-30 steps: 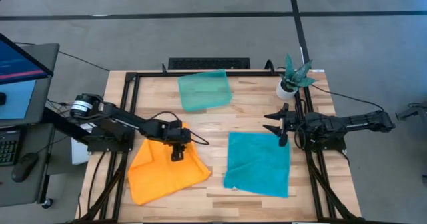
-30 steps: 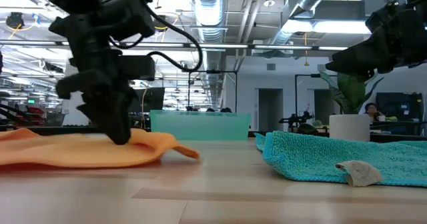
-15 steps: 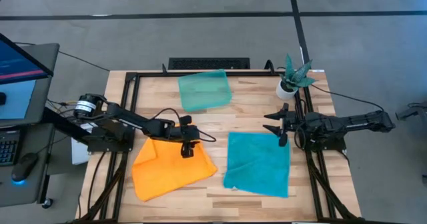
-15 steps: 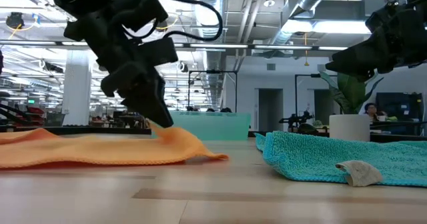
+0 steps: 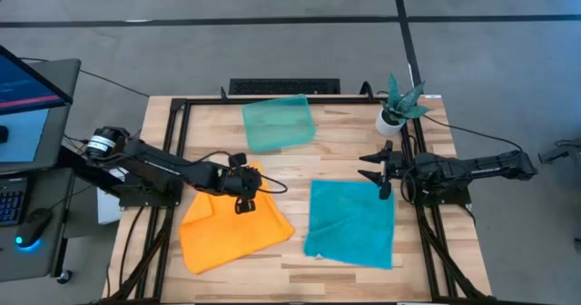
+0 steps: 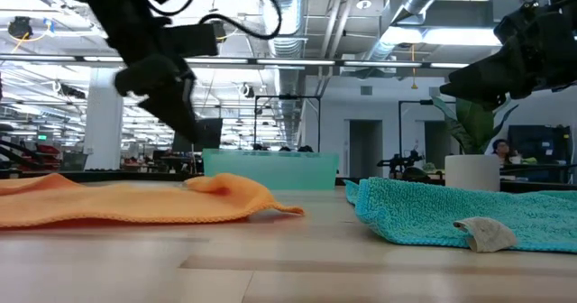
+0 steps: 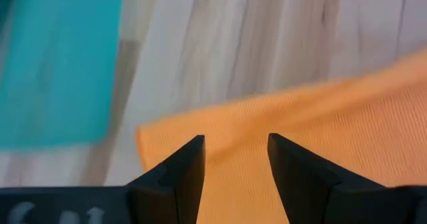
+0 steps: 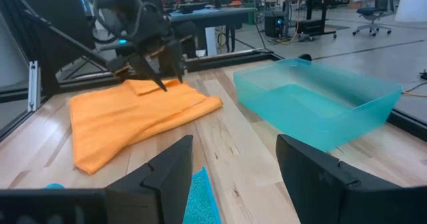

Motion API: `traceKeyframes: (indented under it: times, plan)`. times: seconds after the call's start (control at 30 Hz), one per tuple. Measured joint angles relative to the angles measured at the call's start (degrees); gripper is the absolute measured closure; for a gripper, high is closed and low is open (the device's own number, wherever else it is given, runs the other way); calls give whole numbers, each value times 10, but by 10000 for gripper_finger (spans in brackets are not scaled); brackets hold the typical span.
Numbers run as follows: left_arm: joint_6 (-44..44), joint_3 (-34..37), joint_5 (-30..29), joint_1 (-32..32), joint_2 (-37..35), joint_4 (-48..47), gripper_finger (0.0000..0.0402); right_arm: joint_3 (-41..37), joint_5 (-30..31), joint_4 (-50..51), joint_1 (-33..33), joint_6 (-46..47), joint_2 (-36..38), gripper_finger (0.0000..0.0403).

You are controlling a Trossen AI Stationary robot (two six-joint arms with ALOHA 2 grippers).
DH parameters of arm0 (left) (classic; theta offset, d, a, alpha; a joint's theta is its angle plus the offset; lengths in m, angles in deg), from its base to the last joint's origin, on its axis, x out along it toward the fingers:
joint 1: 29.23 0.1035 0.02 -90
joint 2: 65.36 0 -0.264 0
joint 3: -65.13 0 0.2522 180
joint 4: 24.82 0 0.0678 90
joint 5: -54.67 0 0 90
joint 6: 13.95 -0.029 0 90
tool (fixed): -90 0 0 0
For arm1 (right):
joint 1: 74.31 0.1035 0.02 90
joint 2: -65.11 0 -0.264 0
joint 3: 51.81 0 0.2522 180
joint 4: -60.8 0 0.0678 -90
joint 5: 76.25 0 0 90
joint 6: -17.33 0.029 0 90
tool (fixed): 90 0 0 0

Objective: Roll microfiber towels into tight, uniform cylinder then place into a basket
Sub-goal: Roll the yellow microfiber towel

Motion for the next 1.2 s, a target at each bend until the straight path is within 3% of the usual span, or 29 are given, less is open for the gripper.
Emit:
traceKeyframes:
  times: [0.27, 0.5, 0.83, 1.2]
  plan:
    - [84, 1, 3, -3, 20, -38, 244, 0, 0, 0, 0, 0, 0, 165]
    - [60, 1, 59, 33, 75, -8, 244, 0, 0, 0, 0, 0, 0, 165]
    - [19, 1, 59, 70, 115, 53, 244, 0, 0, 0, 0, 0, -1, 165]
    - [-8, 1, -17, 72, 114, 150, 244, 0, 0, 0, 0, 0, -1, 165]
